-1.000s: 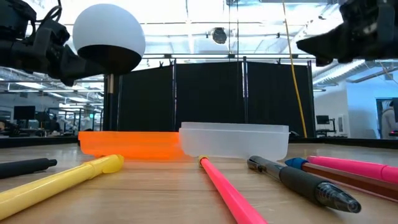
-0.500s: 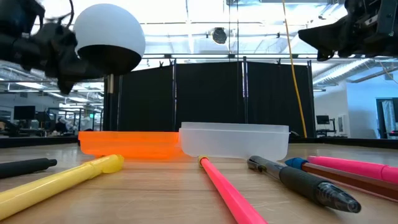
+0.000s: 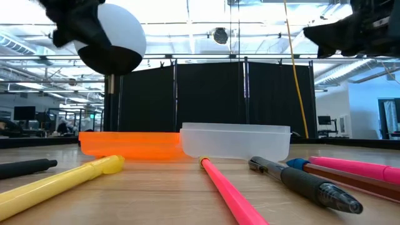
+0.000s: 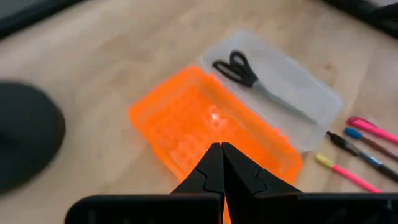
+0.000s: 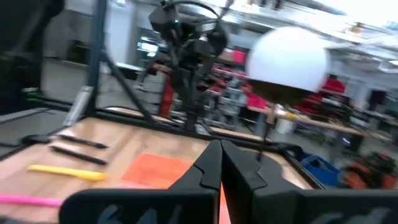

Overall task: Pick & place school supplies into a supply box
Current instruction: Put the yellow pen into the orange supply box

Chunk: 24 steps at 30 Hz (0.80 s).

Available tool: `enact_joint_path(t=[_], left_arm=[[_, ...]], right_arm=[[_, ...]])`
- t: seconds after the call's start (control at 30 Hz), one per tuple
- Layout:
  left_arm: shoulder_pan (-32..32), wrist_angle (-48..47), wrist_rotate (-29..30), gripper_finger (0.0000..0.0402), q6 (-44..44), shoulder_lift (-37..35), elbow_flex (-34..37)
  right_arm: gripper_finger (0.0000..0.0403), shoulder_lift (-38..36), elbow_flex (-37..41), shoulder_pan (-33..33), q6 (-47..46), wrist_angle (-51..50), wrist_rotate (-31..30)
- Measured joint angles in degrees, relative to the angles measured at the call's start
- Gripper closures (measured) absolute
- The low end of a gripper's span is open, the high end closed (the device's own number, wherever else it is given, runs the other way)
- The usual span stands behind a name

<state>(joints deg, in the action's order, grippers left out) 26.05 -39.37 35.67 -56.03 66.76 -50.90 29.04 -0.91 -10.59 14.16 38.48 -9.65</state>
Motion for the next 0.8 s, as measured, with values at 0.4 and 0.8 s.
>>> enact_joint_path(t=[0.4,0.8], left_arm=[[9.86,-21.37,-3.6,0.04,-30.68,31.48,-33.54],[12.77,-20.46,-21.87,0.0398,-48.96,49.87,-45.08]], right_arm=[[0.0403,-0.02,0.04,-0.02,0.49,0.55,8.29],[0.0403,0.0,0.04,-0.02,0.48,0.24,8.3]])
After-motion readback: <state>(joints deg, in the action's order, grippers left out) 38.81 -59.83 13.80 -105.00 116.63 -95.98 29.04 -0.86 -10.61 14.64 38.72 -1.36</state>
